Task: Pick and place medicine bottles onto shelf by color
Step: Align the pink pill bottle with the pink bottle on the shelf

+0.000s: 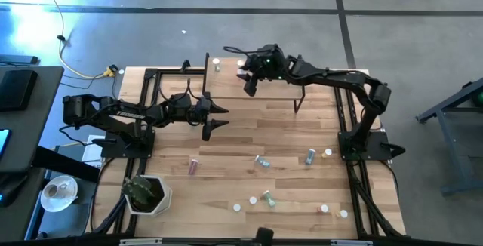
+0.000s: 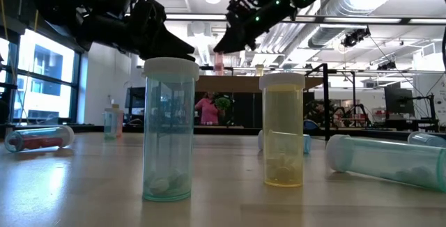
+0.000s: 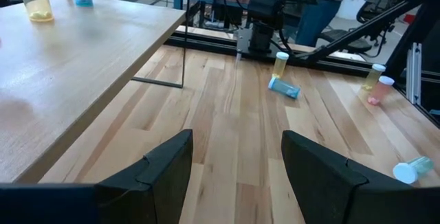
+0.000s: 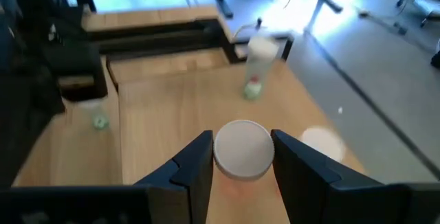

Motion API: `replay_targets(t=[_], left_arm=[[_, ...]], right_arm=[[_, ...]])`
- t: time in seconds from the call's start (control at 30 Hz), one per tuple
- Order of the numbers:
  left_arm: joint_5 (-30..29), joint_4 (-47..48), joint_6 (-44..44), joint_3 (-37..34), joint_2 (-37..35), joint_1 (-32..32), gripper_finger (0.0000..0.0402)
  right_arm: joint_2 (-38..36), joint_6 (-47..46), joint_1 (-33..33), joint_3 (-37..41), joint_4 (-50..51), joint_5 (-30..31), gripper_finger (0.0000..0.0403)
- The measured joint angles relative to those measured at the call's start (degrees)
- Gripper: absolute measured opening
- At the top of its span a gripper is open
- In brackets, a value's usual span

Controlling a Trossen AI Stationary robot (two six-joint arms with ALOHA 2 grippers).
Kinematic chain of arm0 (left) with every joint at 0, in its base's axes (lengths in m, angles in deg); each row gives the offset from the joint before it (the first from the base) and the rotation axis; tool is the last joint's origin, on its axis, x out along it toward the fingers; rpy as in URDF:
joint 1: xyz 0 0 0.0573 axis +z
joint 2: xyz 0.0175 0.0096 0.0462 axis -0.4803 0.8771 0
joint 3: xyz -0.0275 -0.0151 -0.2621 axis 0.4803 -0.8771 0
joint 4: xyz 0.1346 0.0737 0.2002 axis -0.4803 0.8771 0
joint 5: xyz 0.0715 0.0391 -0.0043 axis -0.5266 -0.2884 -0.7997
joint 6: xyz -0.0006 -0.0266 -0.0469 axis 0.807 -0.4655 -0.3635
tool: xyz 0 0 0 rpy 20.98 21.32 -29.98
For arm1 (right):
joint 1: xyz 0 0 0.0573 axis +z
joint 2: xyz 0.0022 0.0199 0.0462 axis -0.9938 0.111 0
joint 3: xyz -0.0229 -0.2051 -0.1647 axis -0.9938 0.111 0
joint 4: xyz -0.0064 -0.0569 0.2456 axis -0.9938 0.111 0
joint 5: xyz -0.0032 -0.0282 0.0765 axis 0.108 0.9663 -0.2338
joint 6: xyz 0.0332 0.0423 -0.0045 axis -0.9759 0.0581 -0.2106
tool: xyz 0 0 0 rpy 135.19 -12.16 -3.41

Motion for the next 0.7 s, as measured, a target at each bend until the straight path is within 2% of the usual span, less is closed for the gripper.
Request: replay_targets(t=[0.7], left_arm=[[0.02, 0.00, -0.10, 0.00, 0.00, -0.02, 0.0214]], right_arm=[[2.19, -0.20, -1.00, 0.04, -0.23, 0.17, 0.0132]])
